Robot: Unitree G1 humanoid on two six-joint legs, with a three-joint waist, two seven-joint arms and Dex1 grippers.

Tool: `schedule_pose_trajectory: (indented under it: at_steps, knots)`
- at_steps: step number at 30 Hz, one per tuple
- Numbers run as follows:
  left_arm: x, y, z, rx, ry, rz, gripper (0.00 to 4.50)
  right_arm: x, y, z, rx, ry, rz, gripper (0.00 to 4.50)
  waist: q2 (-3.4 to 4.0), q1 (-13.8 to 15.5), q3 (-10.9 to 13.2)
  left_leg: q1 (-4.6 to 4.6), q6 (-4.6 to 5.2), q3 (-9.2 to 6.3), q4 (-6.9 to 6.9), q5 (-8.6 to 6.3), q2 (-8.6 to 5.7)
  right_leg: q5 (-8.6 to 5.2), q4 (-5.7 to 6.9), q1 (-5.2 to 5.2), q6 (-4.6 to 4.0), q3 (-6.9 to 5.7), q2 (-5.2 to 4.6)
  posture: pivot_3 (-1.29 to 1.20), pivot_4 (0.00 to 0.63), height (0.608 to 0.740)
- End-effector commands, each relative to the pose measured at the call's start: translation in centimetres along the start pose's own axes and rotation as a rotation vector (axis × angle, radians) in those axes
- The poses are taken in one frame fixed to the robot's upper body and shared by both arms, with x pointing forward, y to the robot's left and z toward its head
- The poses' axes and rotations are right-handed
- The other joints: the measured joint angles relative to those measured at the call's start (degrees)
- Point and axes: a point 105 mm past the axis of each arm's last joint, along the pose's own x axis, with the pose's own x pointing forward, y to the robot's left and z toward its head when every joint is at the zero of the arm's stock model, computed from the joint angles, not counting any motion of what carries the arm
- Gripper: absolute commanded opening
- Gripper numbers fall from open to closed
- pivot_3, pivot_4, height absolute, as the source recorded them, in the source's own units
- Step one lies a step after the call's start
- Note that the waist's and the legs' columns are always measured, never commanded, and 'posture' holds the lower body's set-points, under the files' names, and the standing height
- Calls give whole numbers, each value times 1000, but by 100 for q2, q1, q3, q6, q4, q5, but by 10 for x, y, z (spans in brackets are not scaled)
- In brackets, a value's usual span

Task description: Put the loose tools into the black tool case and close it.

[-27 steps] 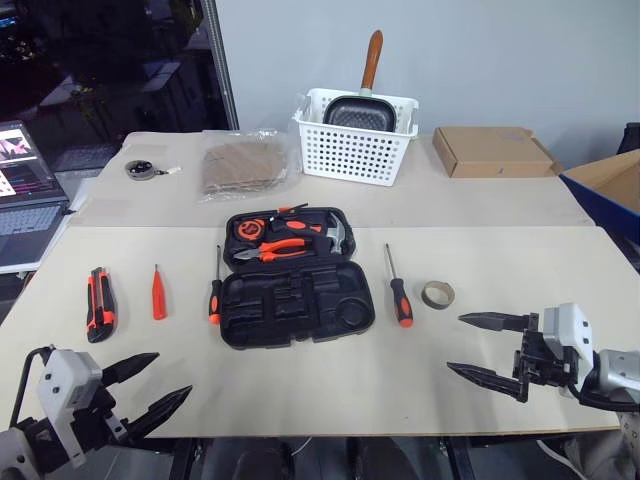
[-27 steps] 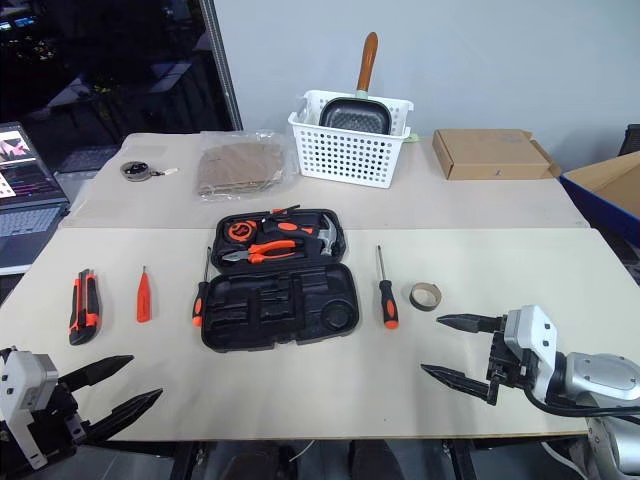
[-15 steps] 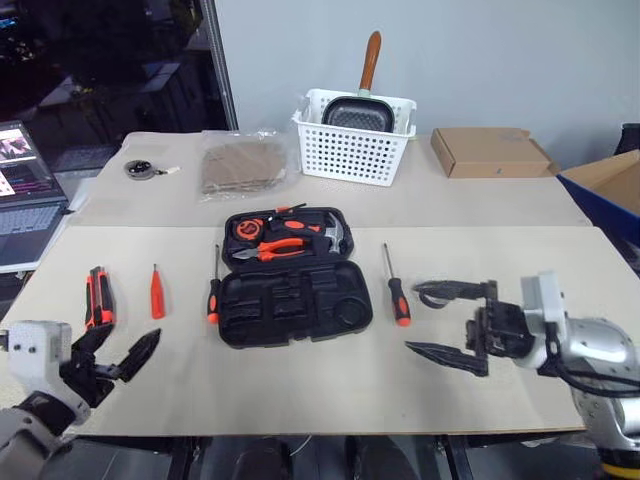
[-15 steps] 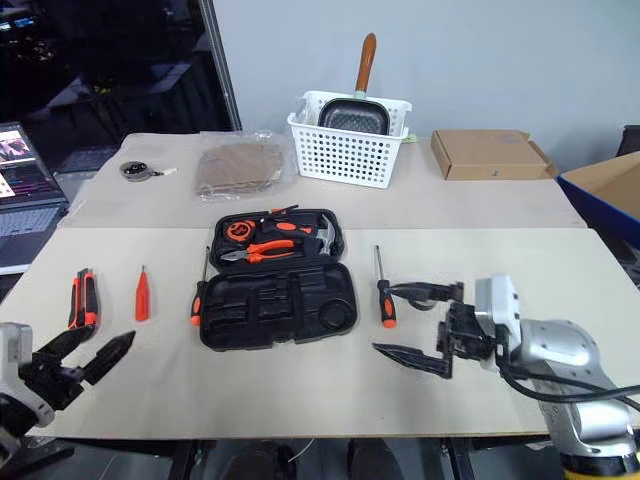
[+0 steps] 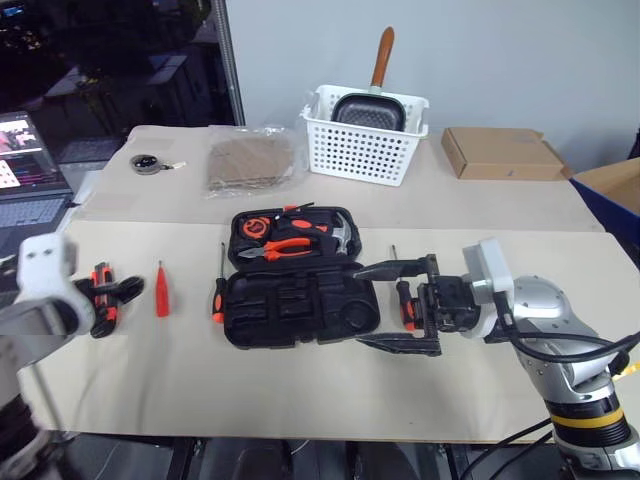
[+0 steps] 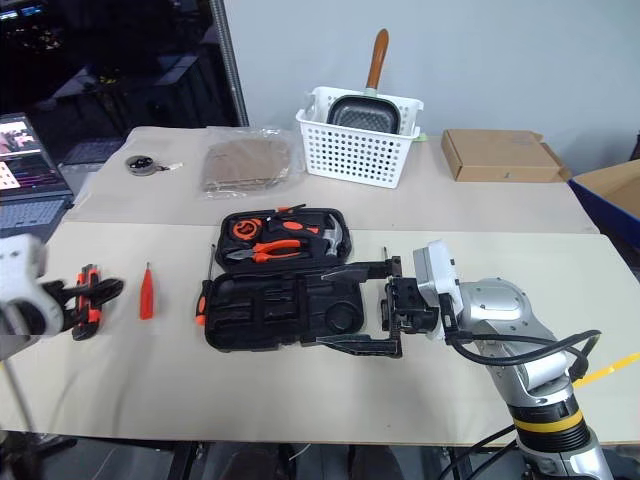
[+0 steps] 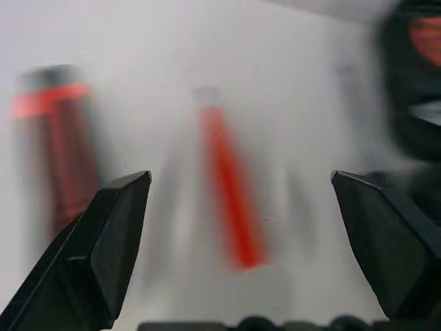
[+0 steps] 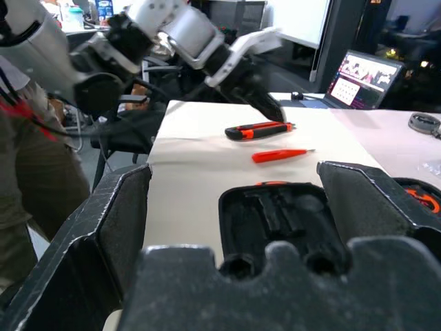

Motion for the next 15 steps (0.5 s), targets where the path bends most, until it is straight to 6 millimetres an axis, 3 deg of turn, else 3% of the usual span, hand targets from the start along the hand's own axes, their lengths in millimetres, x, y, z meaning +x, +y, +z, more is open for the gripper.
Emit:
schedule_pose_trajectory:
  at_steps: [1, 9, 13, 15]
  knots:
    - [6, -17, -2, 52, 16, -3, 4500, -5, 1, 7, -55, 1, -26, 4443, 0, -39, 0, 0, -5, 0, 0, -3, 3, 0, 0, -1, 0, 4, 1, 0, 150, 740]
    - [22, -34, -19, 108, 90, 8, 4500, -11, 4, 5, -49, 15, -72, 4443, -2, -100, 1, 8, -30, -5, 1, -10, 18, -3, 9, -3, -7, 20, 7, 0, 150, 740]
    - [26, -47, -27, 146, 130, -41, 3458, -13, 4, 3, -49, 19, -87, 4500, -2, -99, 1, 17, -30, -3, 2, -7, 2, -3, 17, 4, -6, 22, 10, 0, 150, 740]
    - [28, -45, -31, 155, 144, -25, 3458, -14, 4, 2, -50, 20, -92, 4500, -2, -98, 0, 21, -29, -3, 2, -6, 0, -2, 16, 7, -5, 22, 9, 0, 150, 740]
